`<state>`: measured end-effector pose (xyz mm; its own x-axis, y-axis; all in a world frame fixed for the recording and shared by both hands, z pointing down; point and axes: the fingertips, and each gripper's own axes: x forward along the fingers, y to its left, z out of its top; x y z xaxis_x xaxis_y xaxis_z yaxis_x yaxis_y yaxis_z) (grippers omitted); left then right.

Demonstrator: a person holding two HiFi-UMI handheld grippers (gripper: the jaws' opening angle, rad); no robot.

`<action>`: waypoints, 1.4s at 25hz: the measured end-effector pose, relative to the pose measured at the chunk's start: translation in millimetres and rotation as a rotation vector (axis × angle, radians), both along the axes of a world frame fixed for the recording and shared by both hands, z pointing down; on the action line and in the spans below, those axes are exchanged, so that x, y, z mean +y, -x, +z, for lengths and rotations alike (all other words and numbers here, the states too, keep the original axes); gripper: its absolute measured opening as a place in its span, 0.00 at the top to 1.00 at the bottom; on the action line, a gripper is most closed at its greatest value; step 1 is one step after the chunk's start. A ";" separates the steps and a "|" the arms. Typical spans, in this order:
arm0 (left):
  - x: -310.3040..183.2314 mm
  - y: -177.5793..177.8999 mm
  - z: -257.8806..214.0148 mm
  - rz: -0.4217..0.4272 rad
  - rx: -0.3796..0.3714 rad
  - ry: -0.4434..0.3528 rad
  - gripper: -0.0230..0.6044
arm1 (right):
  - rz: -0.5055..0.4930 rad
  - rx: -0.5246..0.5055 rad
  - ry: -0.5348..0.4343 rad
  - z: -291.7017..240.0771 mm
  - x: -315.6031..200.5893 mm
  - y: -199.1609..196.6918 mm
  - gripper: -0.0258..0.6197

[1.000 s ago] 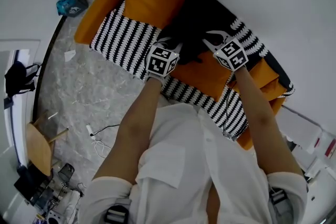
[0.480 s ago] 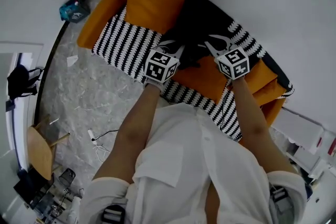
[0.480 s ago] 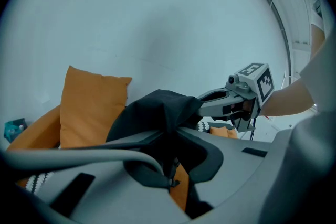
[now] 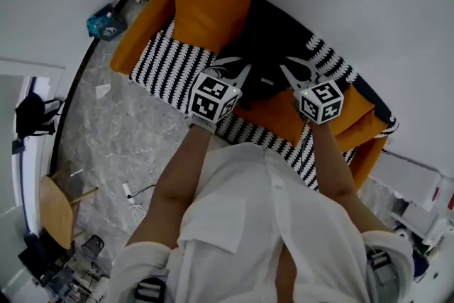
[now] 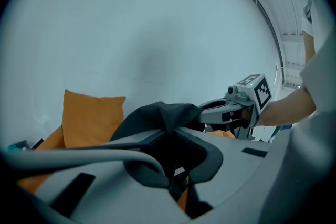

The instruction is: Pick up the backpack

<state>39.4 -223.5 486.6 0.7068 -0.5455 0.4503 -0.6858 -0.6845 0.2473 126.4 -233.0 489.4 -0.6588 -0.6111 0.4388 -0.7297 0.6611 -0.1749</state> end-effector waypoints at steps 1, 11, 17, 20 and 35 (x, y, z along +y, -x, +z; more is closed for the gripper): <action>1.6 0.9 -6.7 0.006 -0.005 -0.013 0.90 | 0.006 -0.018 -0.009 -5.8 1.3 0.8 0.89; 9.9 8.7 -87.4 0.016 0.014 -0.142 0.90 | 0.020 -0.144 -0.175 -90.0 4.2 6.2 0.89; 9.1 4.9 -133.1 0.014 0.038 -0.216 0.90 | 0.037 -0.193 -0.277 -138.4 2.7 -0.1 0.89; 8.5 2.2 -147.0 0.019 0.042 -0.243 0.90 | 0.044 -0.219 -0.309 -153.3 2.7 -3.5 0.89; 16.2 -7.1 -154.6 0.049 0.065 -0.240 0.90 | 0.053 -0.254 -0.312 -157.5 10.8 -14.2 0.89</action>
